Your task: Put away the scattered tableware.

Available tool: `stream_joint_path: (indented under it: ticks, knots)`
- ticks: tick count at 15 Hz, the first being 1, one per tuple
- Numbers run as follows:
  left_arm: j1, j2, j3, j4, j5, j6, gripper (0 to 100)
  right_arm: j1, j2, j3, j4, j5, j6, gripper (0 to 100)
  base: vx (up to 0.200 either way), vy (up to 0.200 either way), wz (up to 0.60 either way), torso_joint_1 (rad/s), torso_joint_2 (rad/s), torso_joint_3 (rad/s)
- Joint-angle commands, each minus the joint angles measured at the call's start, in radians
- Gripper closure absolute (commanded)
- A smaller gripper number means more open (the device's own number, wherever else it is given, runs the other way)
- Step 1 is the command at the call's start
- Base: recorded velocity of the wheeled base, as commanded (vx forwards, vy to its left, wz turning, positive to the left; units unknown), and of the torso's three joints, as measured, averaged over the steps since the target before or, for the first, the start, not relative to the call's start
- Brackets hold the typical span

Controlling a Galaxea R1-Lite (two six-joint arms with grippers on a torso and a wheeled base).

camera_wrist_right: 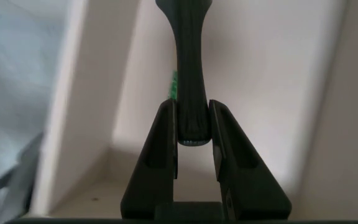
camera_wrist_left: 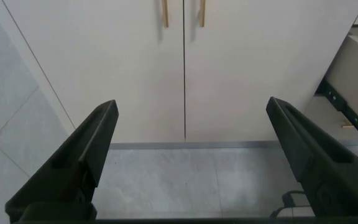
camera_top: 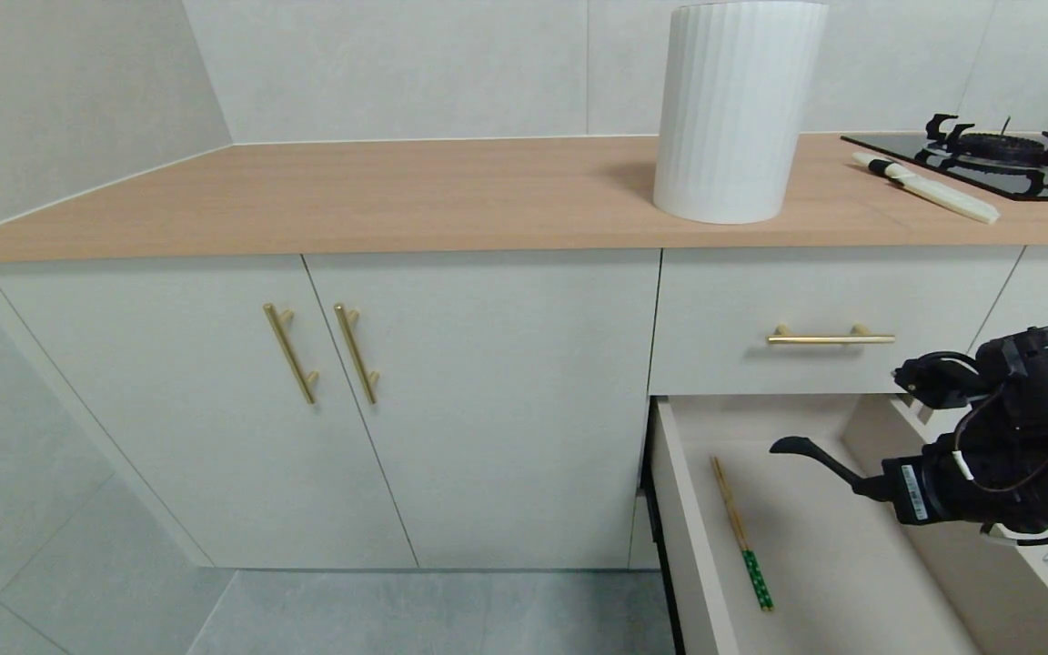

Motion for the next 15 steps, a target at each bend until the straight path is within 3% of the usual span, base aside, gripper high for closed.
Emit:
stream_joint_path:
  ticks: [1, 6, 10, 15]
  knots:
    - [0.001, 0.0, 0.0, 0.0, 0.0, 0.0, 0, 0.003, 0.054, 0.0, -0.001, -0.013, -0.002, 100, 0.0, 0.0, 0.0, 0.0, 0.0, 0.0]
    - [0.001, 0.0, 0.0, 0.0, 0.0, 0.0, 0, 0.002, 0.261, -0.059, -0.004, -0.028, 0.018, 100, 0.0, 0.0, 0.0, 0.0, 0.0, 0.0]
    - [0.001, 0.0, 0.0, 0.0, 0.0, 0.0, 0, -0.009, 0.449, -0.06, -0.186, -0.079, 0.084, 100, 0.0, 0.0, 0.0, 0.0, 0.0, 0.0]
    - [0.001, 0.0, 0.0, 0.0, 0.0, 0.0, 0, -0.018, 0.576, -0.062, -0.263, -0.117, 0.088, 100, 0.0, 0.0, 0.0, 0.0, 0.0, 0.0]
